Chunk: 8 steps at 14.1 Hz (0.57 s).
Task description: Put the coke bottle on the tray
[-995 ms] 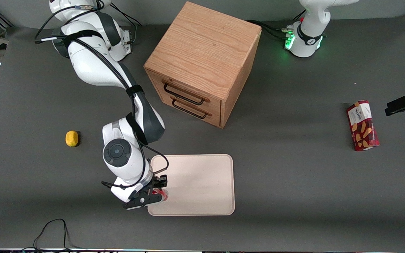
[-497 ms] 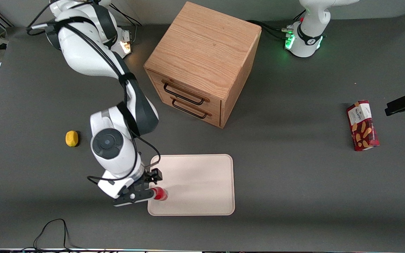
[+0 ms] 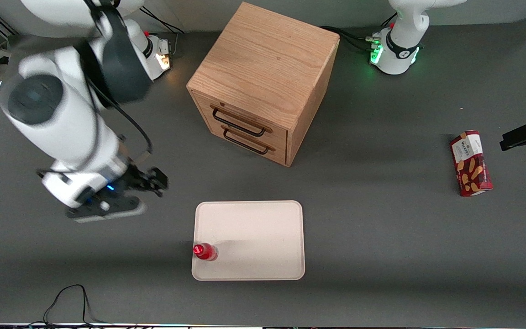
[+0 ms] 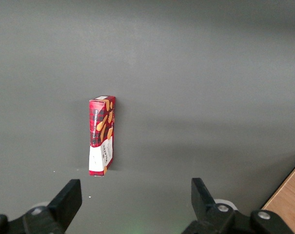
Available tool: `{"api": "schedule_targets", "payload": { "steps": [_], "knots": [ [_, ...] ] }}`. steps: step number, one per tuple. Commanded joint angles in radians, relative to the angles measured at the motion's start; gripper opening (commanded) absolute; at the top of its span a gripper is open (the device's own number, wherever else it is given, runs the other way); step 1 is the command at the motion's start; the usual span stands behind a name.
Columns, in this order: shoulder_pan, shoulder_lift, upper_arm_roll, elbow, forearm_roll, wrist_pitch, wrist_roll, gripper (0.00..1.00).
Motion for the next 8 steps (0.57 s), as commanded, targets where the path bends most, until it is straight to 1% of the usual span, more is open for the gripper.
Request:
{"api": "schedule_targets", "payload": {
  "steps": [1, 4, 6, 7, 8],
  "knots": [
    [-0.079, -0.268, 0.027, -0.303, -0.016, 0.027, -0.121, 1.00],
    [-0.207, -0.419, 0.042, -0.455, -0.007, 0.027, -0.222, 1.00],
    [-0.318, -0.482, 0.082, -0.535, 0.000, 0.029, -0.245, 1.00],
    [-0.351, -0.499, 0.096, -0.557, 0.001, 0.029, -0.246, 1.00],
    [-0.365, -0.505, 0.096, -0.565, 0.018, 0.029, -0.247, 1.00]
  ]
}}
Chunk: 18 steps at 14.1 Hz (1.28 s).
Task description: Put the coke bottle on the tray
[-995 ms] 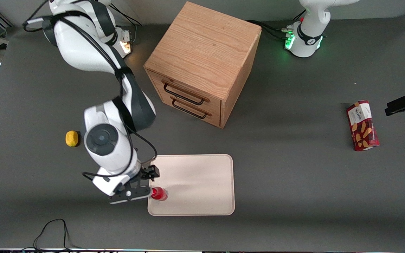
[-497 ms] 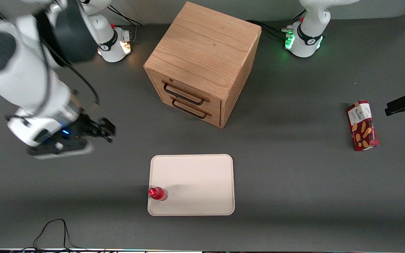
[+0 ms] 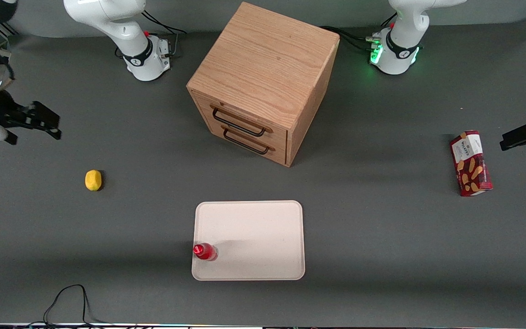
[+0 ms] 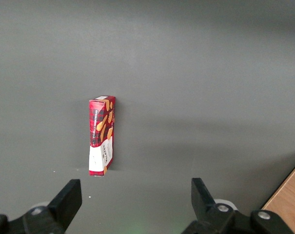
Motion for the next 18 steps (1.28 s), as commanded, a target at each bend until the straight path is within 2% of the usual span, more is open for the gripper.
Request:
{"api": "schedule_targets", "payload": {
  "steps": [1, 9, 11, 18],
  "knots": [
    [-0.057, -0.056, 0.029, -0.090, 0.041, 0.032, -0.013, 1.00],
    [-0.055, 0.025, -0.049, -0.041, 0.047, 0.058, -0.075, 1.00],
    [-0.059, 0.042, -0.045, 0.002, 0.047, 0.036, -0.085, 1.00],
    [-0.057, 0.023, -0.034, -0.018, 0.050, 0.027, -0.077, 1.00]
  ]
}}
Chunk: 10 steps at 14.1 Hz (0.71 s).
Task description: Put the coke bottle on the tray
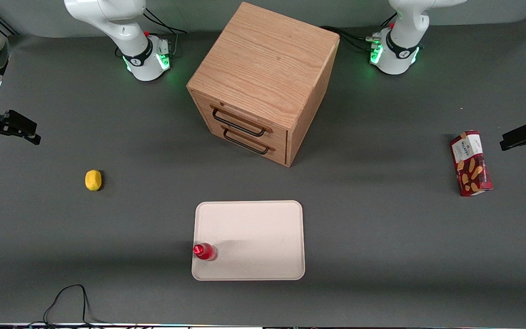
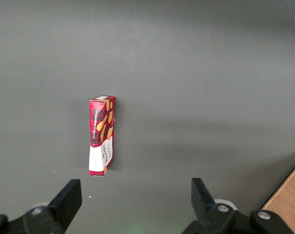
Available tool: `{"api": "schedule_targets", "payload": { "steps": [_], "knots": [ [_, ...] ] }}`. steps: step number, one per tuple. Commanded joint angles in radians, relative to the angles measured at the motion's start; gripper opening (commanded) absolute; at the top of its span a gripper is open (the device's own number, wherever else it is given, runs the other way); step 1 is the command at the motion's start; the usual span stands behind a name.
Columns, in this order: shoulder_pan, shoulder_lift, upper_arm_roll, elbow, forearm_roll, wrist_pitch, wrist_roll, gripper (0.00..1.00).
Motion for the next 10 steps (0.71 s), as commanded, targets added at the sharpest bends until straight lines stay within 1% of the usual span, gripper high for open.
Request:
{"api": "schedule_targets", "payload": {
  "steps": [1, 2, 3, 5, 10],
  "knots": [
    [-0.002, -0.002, 0.003, 0.007, 0.021, -0.021, -0.013, 1.00],
    [-0.001, -0.002, 0.003, 0.007, 0.029, -0.039, -0.009, 1.00],
    [-0.001, -0.001, 0.001, 0.008, 0.052, -0.050, -0.001, 1.00],
    [0.001, -0.001, 0.000, 0.010, 0.064, -0.096, 0.008, 1.00],
    [0.001, 0.002, 0.001, 0.017, 0.059, -0.098, 0.010, 1.00]
  ]
}}
